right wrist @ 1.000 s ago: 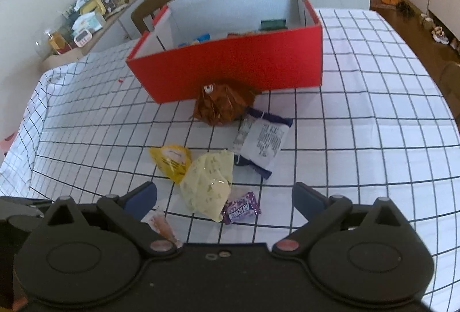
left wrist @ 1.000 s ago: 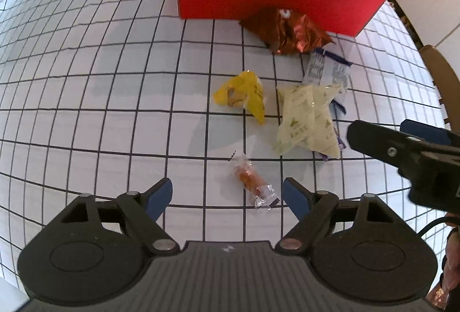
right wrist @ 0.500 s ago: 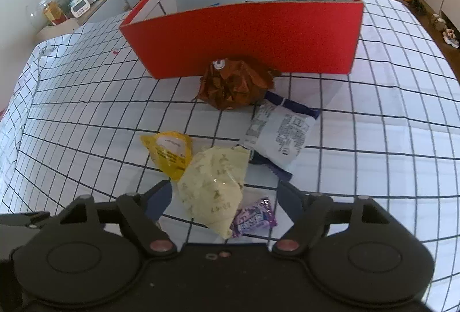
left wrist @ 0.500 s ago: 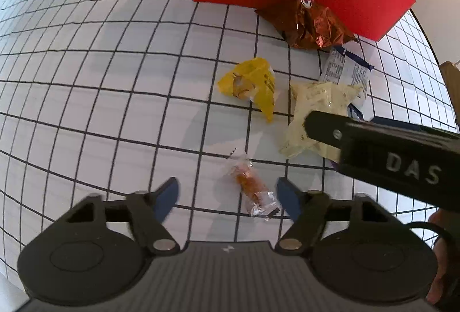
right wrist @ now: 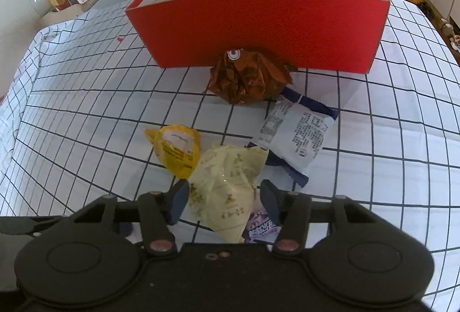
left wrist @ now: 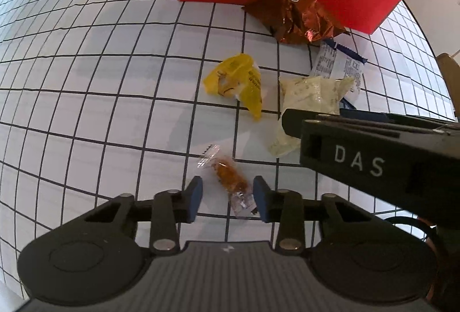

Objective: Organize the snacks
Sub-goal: 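Grasp the wrapped candy with the left tool while the right grasps the cream bag, then carry the wrapped candy and cream bag over the red box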

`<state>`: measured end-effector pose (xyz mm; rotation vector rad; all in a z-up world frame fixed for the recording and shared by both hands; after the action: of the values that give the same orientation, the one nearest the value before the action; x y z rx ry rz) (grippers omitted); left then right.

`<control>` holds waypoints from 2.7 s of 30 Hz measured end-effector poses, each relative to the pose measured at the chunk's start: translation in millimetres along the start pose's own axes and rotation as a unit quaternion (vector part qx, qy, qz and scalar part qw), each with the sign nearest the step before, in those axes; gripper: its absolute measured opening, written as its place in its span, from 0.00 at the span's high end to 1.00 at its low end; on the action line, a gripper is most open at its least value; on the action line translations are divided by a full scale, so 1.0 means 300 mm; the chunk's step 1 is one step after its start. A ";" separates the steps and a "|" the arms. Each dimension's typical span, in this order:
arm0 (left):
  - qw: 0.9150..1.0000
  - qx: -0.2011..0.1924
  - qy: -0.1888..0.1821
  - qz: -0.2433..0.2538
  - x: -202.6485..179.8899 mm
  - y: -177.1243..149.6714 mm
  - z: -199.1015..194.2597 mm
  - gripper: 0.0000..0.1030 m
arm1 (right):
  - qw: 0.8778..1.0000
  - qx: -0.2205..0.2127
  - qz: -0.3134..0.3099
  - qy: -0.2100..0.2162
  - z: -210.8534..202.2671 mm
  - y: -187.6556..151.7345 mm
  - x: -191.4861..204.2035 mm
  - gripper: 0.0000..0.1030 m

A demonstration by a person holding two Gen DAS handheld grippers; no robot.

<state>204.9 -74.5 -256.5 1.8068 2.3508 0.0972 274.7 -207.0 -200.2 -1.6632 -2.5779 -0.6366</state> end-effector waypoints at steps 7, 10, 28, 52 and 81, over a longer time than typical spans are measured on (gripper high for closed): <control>1.000 0.000 -0.019 -0.009 0.025 0.002 -0.004 0.81 | 1.000 -0.012 0.007 0.007 -0.018 -0.006 -0.004 0.69; 1.000 -0.003 -0.021 -0.012 0.035 -0.002 -0.009 0.81 | 1.000 -0.020 0.010 0.006 -0.031 -0.012 -0.009 0.74; 0.997 -0.056 -0.048 -0.009 0.078 0.039 -0.212 0.82 | 0.997 -0.077 0.011 0.028 -0.235 -0.030 -0.004 0.80; 0.982 -0.178 -0.038 0.051 0.005 0.381 -0.572 0.81 | 0.983 -0.181 -0.016 0.007 -0.503 0.250 -0.029 0.80; 0.988 -0.124 0.023 0.088 -0.059 0.797 -0.316 0.81 | 0.987 -0.156 0.021 -0.013 -0.252 0.607 -0.188 0.88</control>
<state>420.1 -23.7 -124.1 1.8982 2.0930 0.4381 442.8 -217.4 -83.4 -1.8117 -2.5584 -1.0701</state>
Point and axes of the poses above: each gripper's, at about its wrist camera, not at the fingertips, and z roughly the way its jaws point, x to its left, y to its top, the point moved 8 cm from there along z, roughly the way its jaws point, and after that the axes turned 7 degrees about x, right-handed, at the moved point
